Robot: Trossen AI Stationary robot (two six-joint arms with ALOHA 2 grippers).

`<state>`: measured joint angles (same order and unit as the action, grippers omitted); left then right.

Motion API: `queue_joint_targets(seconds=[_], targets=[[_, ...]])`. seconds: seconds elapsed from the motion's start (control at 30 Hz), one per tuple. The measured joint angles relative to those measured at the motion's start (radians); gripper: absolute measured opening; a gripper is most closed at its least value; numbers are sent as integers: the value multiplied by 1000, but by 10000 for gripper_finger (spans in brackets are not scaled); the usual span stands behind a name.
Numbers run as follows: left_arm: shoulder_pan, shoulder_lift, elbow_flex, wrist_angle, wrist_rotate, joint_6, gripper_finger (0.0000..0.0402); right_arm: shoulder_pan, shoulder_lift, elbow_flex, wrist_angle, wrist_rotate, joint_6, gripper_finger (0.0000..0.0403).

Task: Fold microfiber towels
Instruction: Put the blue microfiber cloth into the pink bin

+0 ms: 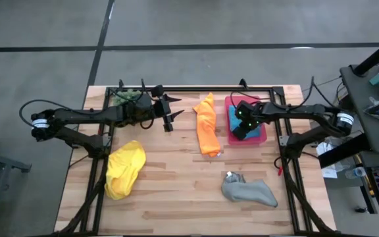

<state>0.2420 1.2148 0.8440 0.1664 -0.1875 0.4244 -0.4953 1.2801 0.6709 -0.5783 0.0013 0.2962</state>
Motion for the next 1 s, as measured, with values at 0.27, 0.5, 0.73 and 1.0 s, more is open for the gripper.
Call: queue_joint_targets(seconds=[0.27,0.5,0.73,1.0], targets=[[0,0,0,0,0,0,196,0,3,70,-82,30,-3,9],[0,0,0,0,0,1,196,-34,-14,201,-173,166,-36,9],[0,0,0,0,0,1,196,-160,-14,186,-150,284,-60,9],[0,0,0,0,0,1,196,-238,-13,95,2,284,-71,9]])
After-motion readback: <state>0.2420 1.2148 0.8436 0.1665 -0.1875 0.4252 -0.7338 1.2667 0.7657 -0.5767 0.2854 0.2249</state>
